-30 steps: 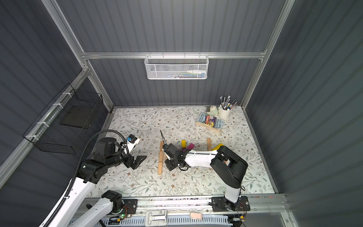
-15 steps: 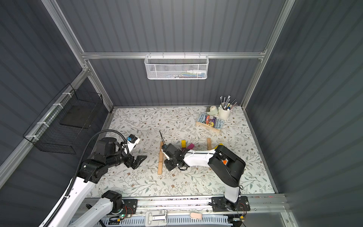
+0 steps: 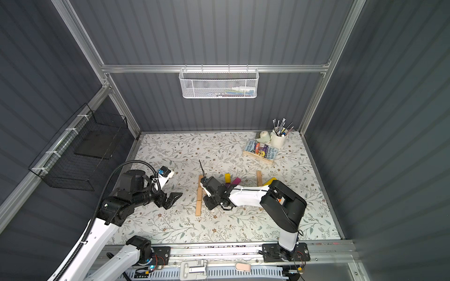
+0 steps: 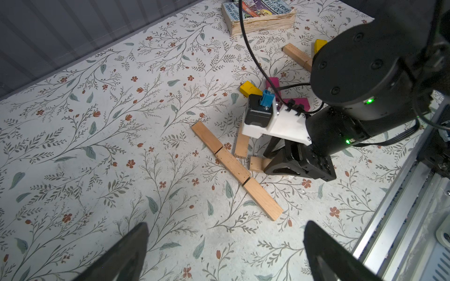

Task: Assemble the letter k with building blocks
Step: Assemble the building block at the center of the board.

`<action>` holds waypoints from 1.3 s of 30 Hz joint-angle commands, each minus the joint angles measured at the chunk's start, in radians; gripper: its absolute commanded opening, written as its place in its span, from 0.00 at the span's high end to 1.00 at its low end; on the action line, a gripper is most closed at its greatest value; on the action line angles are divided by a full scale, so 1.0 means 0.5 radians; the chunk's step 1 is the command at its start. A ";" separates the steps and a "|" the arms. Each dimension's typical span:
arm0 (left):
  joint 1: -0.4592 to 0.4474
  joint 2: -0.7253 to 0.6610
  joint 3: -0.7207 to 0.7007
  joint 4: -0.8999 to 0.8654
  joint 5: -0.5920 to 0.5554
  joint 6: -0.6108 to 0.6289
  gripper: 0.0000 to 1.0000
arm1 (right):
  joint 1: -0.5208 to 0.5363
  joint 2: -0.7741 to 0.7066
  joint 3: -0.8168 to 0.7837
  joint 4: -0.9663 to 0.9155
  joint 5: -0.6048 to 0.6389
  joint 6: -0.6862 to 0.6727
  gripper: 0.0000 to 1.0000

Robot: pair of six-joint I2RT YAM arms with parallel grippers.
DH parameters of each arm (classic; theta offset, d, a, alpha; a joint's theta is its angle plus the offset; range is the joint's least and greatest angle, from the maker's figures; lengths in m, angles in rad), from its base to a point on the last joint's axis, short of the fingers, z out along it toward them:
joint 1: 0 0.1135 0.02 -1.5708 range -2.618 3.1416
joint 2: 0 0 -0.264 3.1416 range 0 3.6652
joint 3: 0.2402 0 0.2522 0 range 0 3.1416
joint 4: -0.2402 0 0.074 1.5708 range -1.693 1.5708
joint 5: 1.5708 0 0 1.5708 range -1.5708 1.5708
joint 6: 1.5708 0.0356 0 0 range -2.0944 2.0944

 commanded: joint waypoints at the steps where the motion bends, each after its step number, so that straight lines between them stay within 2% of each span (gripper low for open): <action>1: 0.006 0.006 -0.013 0.018 0.029 0.036 0.00 | -0.010 0.019 -0.009 0.010 0.006 -0.012 0.64; 39: 0.006 0.023 -0.012 0.021 0.016 0.035 0.00 | -0.008 0.098 0.042 0.029 0.000 -0.052 0.68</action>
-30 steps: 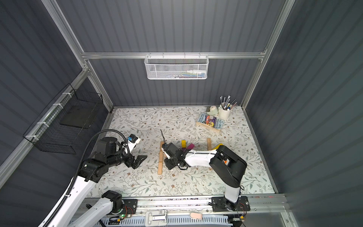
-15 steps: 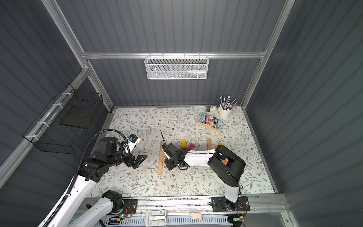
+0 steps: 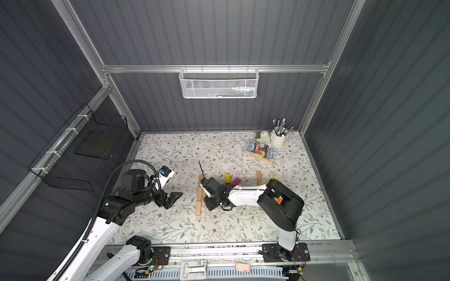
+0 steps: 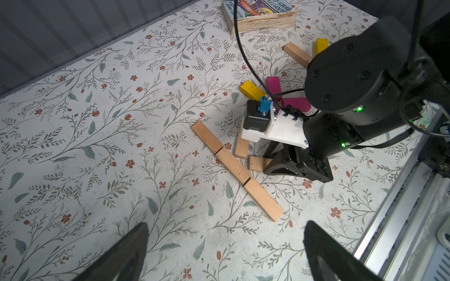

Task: Assemble the letter k with building blocks
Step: Assemble the building block at the center of the board.

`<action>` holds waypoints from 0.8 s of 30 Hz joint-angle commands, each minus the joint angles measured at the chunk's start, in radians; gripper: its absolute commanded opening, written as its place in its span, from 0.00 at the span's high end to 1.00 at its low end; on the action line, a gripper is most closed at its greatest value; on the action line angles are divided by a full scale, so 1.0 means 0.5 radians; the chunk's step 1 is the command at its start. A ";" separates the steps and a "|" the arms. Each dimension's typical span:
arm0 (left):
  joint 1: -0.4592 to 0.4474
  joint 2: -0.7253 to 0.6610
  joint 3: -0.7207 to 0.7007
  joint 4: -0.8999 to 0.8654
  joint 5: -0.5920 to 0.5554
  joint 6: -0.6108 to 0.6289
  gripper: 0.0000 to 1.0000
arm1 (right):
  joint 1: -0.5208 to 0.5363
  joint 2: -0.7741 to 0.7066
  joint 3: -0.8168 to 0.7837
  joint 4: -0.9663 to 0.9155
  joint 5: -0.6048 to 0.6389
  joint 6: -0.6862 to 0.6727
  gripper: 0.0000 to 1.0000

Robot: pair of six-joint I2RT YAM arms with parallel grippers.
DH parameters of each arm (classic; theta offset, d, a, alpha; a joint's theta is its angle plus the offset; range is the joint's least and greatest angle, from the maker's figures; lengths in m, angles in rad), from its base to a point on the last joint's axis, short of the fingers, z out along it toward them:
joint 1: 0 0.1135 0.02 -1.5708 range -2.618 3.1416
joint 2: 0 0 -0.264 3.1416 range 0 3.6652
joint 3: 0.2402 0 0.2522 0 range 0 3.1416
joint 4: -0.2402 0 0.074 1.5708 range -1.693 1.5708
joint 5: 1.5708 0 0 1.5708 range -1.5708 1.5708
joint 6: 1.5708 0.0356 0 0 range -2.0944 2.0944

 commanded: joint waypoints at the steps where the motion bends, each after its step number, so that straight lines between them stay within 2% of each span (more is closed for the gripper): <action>1: 0.007 0.002 -0.011 0.008 0.015 0.034 0.00 | -0.006 0.039 0.042 0.013 0.000 -0.019 0.68; 24: 0.006 0.002 -0.014 0.008 0.018 0.035 0.01 | -0.007 0.050 0.043 0.038 -0.011 -0.002 0.67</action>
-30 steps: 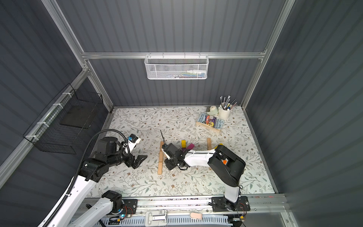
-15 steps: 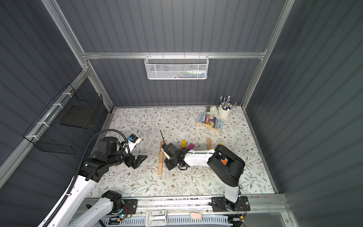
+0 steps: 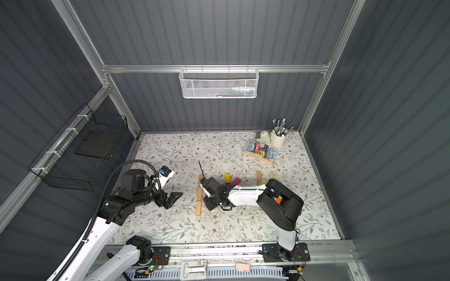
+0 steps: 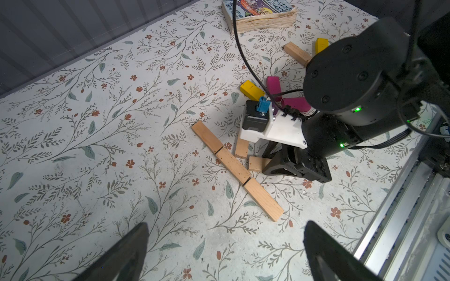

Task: Assemble the letter k with building blocks
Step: Assemble the building block at the center of the board.

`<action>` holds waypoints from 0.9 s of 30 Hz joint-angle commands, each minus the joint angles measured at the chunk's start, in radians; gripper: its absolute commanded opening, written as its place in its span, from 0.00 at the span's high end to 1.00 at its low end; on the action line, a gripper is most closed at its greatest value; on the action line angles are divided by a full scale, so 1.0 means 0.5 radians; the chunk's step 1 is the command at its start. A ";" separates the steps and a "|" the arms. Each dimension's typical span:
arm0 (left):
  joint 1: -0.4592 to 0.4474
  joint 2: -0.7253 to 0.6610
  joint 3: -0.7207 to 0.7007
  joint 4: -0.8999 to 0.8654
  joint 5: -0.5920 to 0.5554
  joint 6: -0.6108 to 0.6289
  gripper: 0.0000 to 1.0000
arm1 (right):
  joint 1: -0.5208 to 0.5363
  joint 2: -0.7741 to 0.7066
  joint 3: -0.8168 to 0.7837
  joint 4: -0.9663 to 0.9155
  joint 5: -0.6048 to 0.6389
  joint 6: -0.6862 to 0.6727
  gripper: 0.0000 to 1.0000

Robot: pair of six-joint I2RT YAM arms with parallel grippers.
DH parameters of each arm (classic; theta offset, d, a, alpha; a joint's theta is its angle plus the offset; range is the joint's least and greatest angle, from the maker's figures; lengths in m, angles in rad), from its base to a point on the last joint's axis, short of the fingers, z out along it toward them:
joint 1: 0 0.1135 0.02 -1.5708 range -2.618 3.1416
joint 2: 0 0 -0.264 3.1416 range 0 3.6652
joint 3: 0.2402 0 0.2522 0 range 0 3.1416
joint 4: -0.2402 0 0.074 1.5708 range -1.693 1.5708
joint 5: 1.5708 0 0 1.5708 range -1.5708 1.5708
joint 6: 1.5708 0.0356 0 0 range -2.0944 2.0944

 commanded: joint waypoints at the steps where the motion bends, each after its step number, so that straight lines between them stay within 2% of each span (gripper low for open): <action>1: 0.006 0.002 -0.012 0.008 0.017 0.034 0.01 | -0.008 0.037 0.041 0.013 -0.006 -0.003 0.67; 19: 0.007 0.002 -0.011 0.009 0.014 0.034 0.00 | -0.007 0.038 0.051 0.021 0.010 0.012 0.65; 27: 0.006 0.017 -0.003 -0.003 -0.023 -0.006 0.00 | -0.011 -0.186 -0.010 0.017 0.063 0.060 0.56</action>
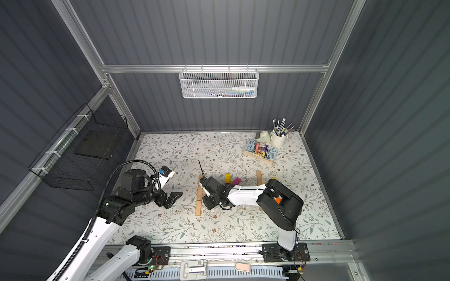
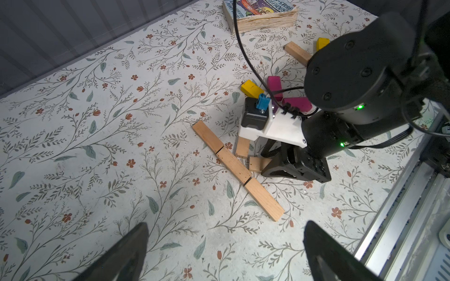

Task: Assemble the letter k with building blocks
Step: Assemble the building block at the center of the board, then reset both arms

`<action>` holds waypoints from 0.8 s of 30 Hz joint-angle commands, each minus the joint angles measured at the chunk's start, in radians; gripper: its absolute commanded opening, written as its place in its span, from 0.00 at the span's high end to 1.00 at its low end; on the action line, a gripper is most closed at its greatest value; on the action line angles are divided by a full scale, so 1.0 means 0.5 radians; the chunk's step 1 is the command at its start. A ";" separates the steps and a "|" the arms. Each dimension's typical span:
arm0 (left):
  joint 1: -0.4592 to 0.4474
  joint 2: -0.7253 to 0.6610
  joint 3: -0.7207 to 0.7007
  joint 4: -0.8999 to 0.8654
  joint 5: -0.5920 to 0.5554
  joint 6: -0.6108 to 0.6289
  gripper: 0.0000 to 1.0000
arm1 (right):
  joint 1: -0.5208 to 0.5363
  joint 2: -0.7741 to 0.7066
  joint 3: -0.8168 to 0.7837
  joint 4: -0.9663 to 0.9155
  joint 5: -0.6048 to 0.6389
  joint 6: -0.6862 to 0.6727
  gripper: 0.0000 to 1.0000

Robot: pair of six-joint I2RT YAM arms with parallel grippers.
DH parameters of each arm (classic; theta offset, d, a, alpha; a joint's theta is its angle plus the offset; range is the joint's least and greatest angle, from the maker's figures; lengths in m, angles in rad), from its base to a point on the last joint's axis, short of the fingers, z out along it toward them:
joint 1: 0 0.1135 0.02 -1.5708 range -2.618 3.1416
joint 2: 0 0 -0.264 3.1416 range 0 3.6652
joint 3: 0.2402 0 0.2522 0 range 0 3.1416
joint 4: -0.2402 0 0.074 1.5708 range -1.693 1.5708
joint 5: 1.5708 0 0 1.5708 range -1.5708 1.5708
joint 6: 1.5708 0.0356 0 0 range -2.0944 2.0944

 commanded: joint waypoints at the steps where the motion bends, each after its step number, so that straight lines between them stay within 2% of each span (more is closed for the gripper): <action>1: 0.006 0.012 -0.001 0.001 -0.017 -0.031 0.00 | -0.016 -0.194 -0.038 0.015 0.056 0.041 0.55; 4: 0.006 0.018 0.031 0.036 -0.103 -0.247 0.00 | -0.050 -0.377 -0.106 0.033 0.082 0.089 0.50; 6: 0.006 0.019 0.020 0.131 -0.237 -0.483 0.00 | -0.096 -0.533 -0.179 0.056 0.138 0.138 0.45; 9: 0.006 0.020 -0.051 0.339 -0.428 -0.777 0.00 | -0.204 -0.806 -0.300 0.070 0.333 0.205 0.31; 12: 0.006 0.057 -0.176 0.609 -0.675 -0.897 0.00 | -0.378 -1.123 -0.465 0.083 0.563 0.246 0.18; 15: 0.007 0.134 -0.327 0.920 -0.941 -0.918 0.00 | -0.618 -1.437 -0.640 0.068 0.807 0.273 0.02; 21: 0.007 0.385 -0.597 1.485 -1.333 -0.703 0.00 | -1.199 -1.787 -0.925 0.142 1.037 0.037 0.01; 24: 0.006 0.544 -0.629 1.647 -1.506 -0.547 0.00 | -1.605 -1.777 -1.045 0.259 0.946 0.025 0.01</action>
